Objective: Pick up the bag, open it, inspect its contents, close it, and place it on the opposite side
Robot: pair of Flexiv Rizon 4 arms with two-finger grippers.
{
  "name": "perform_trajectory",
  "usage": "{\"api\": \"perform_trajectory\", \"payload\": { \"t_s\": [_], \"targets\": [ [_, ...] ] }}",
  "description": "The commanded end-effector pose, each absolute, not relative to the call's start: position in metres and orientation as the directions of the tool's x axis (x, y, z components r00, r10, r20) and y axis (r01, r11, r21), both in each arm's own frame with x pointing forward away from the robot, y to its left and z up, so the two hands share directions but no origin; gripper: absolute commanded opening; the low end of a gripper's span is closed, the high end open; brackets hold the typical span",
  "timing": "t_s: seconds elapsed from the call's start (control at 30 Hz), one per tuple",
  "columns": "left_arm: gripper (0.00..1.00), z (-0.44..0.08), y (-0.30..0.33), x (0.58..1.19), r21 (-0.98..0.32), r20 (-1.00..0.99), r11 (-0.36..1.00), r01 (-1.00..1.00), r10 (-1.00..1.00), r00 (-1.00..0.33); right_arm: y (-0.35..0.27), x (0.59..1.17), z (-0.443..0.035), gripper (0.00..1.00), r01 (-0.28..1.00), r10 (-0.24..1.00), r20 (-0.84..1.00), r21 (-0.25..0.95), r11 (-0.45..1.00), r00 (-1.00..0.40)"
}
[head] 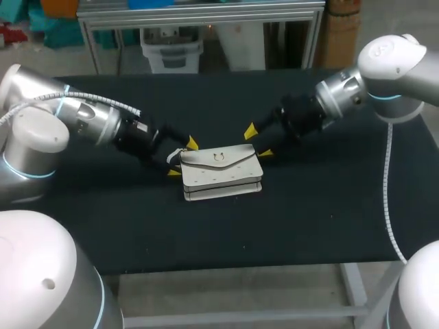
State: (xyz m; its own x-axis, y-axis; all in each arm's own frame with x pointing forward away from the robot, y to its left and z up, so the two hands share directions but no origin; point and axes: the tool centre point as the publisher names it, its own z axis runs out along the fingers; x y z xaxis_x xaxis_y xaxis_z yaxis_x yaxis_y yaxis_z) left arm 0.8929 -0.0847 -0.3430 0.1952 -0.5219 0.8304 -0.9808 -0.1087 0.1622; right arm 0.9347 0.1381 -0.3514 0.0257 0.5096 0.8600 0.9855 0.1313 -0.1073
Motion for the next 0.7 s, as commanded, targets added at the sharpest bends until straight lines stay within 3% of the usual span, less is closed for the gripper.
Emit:
{"api": "perform_trajectory", "payload": {
  "t_s": [0.03,0.27,0.4,0.5,0.7],
  "targets": [
    [0.81,-0.349,-0.087,0.895,0.170,0.839,-0.101,-0.980,-0.507,0.198,0.141,0.935,-0.359,0.72,0.984,0.501,0.865,-0.117,0.136,0.034],
    [0.58,-0.354,-0.093,0.901,0.183,0.837,-0.102,-0.978,-0.505,0.210,0.143,0.932,-0.367,0.74,0.981,0.498,0.866,-0.137,0.134,0.052],
    [0.57,-0.360,-0.096,0.908,0.199,0.834,-0.113,-0.973,-0.501,0.229,0.147,0.932,-0.371,0.64,0.981,0.493,0.868,-0.147,0.129,0.065],
    [0.53,-0.364,-0.096,0.912,0.208,0.834,-0.125,-0.970,-0.496,0.242,0.150,0.932,-0.372,0.49,0.980,0.487,0.870,-0.153,0.126,0.073],
    [0.50,-0.370,-0.094,0.918,0.224,0.833,-0.139,-0.964,-0.486,0.264,0.153,0.931,-0.374,0.45,0.979,0.478,0.874,-0.165,0.118,0.090]
  ]
}}
